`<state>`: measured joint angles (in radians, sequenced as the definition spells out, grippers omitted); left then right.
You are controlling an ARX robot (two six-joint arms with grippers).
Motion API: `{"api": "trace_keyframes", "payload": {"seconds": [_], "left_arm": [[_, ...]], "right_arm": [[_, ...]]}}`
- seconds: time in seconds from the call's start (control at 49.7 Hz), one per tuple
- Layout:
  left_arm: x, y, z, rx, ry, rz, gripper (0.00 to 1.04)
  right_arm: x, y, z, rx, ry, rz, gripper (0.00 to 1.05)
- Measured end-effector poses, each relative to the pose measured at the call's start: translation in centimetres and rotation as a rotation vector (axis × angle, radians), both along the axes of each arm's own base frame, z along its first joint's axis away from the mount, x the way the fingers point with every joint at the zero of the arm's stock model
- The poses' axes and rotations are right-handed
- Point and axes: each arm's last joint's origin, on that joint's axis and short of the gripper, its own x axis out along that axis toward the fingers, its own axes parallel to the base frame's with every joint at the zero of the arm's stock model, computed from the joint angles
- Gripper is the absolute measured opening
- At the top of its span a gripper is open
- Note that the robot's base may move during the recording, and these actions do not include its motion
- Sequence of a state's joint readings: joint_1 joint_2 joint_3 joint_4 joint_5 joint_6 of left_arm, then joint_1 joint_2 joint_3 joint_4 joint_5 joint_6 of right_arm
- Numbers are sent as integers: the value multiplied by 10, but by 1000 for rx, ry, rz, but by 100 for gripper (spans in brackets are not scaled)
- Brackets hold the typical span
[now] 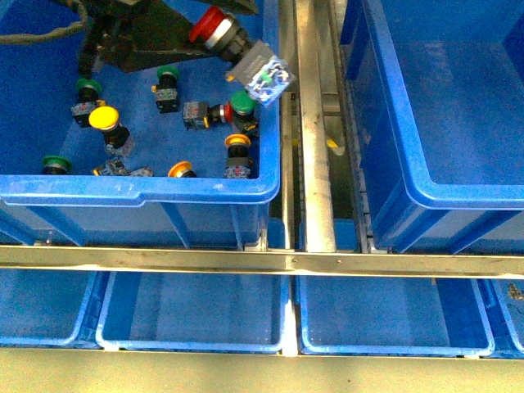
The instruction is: Pick red and yellow buttons and place in box
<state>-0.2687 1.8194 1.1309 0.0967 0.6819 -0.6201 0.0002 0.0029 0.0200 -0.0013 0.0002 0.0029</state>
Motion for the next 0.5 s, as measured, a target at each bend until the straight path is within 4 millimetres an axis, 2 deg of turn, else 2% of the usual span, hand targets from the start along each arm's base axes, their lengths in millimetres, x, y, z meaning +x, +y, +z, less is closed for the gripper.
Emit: {"api": "trace_keyframes", "payload": {"seconds": [0.242,0.403,0.503], "left_arm": [[-8,-44,3,-40,35,8,34],[-8,-82,-4,-46,64,-1,34],[-8,-98,-8,-33,66,-6,34]], "right_arm": [[0,0,0,0,0,0,99],[0,0,0,0,0,0,99],[0,0,0,0,0,0,99]]}}
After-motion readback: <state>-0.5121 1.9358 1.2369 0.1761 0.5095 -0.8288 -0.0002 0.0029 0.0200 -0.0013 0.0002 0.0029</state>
